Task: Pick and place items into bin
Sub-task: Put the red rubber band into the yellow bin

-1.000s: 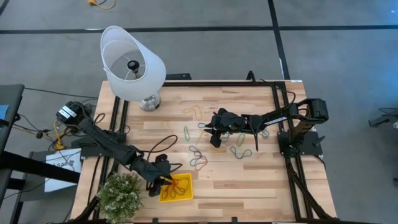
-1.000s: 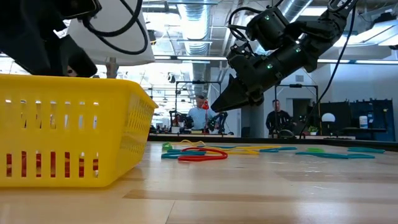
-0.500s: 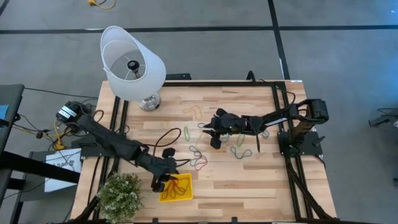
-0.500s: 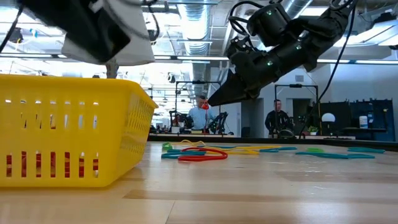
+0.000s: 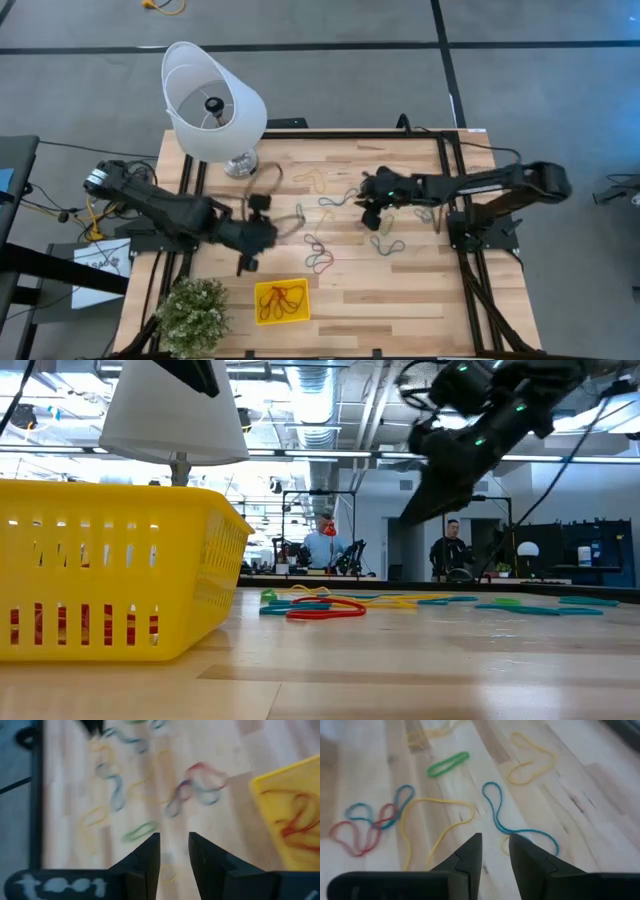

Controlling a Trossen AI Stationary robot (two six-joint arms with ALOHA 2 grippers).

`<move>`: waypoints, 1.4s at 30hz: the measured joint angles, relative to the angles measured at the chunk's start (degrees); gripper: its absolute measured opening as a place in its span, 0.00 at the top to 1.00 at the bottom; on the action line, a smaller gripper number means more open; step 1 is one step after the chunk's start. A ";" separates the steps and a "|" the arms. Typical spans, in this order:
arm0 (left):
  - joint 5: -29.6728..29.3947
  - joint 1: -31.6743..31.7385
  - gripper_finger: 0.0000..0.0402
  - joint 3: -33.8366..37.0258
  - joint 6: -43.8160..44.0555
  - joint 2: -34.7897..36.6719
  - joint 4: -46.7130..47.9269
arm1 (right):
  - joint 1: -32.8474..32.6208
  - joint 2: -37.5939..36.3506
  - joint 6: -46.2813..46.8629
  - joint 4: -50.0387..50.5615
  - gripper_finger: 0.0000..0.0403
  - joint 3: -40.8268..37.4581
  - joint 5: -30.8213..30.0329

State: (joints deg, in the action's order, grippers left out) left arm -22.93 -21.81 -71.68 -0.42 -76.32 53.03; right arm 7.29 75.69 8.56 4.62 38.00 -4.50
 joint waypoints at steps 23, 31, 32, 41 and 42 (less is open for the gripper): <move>-3.72 10.19 0.77 42.28 -2.77 29.22 -54.11 | -17.90 11.68 0.49 -48.04 0.77 -13.05 -1.59; -3.42 10.57 0.77 42.83 1.74 26.81 -54.14 | -20.69 27.11 6.59 -42.35 0.77 -0.55 -9.70; -3.14 10.55 0.77 42.85 1.74 26.61 -53.92 | -20.66 28.01 7.66 -41.17 0.77 0.85 -9.09; -3.02 10.54 0.77 42.88 1.74 26.68 -53.52 | -23.20 29.65 12.35 -21.73 0.77 9.54 -7.65; -3.02 10.54 0.77 42.88 1.74 26.68 -53.42 | -23.67 29.72 12.44 -21.20 0.77 9.59 -7.72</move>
State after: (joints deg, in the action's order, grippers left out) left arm -25.96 -11.27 -28.80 1.32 -49.65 -0.39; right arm -16.38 105.41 21.00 -16.58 47.60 -12.22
